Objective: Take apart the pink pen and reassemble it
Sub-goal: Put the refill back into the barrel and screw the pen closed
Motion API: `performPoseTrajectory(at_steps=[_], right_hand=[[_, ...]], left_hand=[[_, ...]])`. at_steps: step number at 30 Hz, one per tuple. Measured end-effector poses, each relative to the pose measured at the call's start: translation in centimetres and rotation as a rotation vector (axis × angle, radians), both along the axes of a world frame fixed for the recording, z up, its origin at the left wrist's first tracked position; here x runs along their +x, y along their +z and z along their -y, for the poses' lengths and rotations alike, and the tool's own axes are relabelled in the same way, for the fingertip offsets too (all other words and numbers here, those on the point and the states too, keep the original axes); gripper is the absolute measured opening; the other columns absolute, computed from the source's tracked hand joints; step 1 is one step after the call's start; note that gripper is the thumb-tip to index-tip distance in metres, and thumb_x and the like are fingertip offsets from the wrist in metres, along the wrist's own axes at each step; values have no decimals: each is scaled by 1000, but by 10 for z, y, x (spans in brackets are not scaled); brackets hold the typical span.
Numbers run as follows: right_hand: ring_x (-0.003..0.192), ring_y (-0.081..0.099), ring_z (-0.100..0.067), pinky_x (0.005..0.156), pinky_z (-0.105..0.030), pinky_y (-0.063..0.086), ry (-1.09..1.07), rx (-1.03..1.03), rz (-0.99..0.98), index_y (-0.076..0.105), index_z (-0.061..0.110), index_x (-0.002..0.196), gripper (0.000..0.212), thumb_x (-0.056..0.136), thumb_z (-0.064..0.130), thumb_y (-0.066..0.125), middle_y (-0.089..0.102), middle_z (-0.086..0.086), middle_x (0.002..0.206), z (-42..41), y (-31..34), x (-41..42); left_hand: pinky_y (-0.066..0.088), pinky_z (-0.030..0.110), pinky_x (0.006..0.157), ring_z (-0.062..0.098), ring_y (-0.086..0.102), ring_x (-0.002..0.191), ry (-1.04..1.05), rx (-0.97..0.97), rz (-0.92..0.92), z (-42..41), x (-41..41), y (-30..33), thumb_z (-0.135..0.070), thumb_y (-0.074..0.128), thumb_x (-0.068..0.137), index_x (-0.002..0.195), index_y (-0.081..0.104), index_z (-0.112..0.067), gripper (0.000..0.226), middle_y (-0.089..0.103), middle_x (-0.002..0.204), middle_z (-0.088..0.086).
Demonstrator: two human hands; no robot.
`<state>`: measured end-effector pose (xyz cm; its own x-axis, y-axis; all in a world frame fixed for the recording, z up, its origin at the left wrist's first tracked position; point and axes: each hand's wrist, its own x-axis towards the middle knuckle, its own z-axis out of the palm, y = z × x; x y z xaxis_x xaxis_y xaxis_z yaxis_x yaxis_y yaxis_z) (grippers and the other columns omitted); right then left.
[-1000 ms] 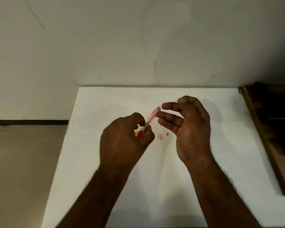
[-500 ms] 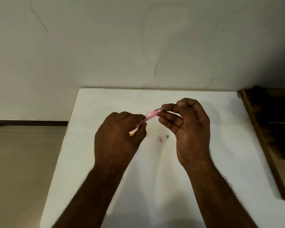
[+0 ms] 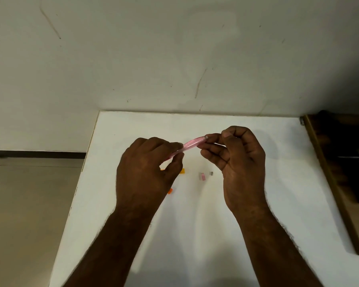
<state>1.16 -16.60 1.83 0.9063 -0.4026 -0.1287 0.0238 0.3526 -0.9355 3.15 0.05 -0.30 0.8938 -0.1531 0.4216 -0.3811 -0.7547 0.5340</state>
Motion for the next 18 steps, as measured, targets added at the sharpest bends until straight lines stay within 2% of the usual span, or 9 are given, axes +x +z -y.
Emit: performPoseTrajectory(at_steps=[6,11,18], right_hand=[[83,79,-32,73,-32,61,23,-107,-30,63,12,90,19,103,3,53,79,-8,86,-1,-5,0],[84,79,-34,74,-34,62,85,-105,-118,66,10,90,20,103,6,52,78,-13,88,-3,-9,0],[84,79,-32,73,-32,62,96,-128,-141,69,8,103,23,100,0,48,79,-11,91,-2,-14,1]], left_hand=[[46,34,73,16,59,83,-36,-18,30,-2,3,-3,-29,71,90,106,76,-26,18,70,91,-10],[46,37,74,21,59,86,-48,-10,47,-7,7,-2,-29,68,93,109,76,-22,19,70,94,-5],[47,40,72,22,59,85,-35,-4,32,-10,9,0,-26,68,93,108,77,-21,19,70,94,-4]])
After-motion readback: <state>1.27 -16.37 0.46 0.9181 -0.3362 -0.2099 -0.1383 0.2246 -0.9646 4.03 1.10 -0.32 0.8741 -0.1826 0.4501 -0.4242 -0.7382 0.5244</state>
